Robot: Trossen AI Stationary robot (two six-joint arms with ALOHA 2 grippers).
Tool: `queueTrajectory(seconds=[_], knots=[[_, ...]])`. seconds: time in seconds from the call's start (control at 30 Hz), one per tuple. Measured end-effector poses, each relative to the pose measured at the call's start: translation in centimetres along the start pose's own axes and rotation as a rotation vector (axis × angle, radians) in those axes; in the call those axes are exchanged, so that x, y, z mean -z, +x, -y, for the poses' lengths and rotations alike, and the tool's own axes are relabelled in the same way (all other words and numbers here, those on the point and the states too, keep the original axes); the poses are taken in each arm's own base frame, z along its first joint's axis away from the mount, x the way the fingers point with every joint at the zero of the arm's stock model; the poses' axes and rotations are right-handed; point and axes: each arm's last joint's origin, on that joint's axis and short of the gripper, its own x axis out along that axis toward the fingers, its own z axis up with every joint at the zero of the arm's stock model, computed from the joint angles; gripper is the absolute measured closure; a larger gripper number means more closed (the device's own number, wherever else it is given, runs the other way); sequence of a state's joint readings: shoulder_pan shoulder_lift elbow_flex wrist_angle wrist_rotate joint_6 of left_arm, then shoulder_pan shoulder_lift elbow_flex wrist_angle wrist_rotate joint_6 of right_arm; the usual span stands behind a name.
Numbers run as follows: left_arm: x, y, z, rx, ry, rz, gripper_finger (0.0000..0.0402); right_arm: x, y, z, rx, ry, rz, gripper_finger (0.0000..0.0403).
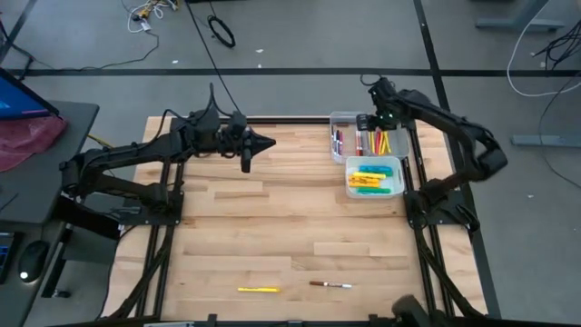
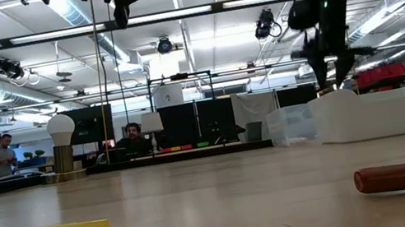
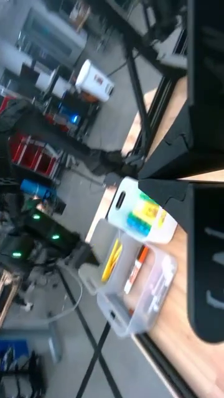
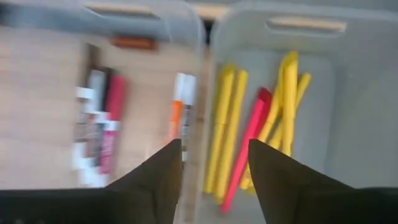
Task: Pick & Place Markers
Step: Put the yellow pen into the gray bin
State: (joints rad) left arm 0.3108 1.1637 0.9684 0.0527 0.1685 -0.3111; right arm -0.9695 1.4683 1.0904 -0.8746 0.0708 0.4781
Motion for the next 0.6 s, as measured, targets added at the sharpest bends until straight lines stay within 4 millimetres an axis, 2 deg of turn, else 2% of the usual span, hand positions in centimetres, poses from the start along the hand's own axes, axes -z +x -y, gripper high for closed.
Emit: queueTrajectory(seconds=[0.13, 0.3, 0.43, 0.6], knots=[[0.2, 0.0, 0.3, 0.073, 0.006, -0.030, 0.0390, 2.0, -4.3, -1.5, -0.105, -0.071, 0.117, 0.0210], [0.6, -0.2, 1.6, 0.161, 0.069, -0.071, 0.0392, 6.0, -8.8, -3.7, -0.276, -0.178, 0.208, 0.0218], [1.9, -0.6, 3.8, 0.243, 0.176, -0.155, 0.0397, 9.6, -11.3, -5.6, -0.398, -0.269, 0.236, 0.0226], [4.2, -1.3, 7.2, 0.282, 0.247, -0.279, 0.0396, 14.2, -12.9, -7.7, -0.454, -0.438, 0.266, 0.0234]])
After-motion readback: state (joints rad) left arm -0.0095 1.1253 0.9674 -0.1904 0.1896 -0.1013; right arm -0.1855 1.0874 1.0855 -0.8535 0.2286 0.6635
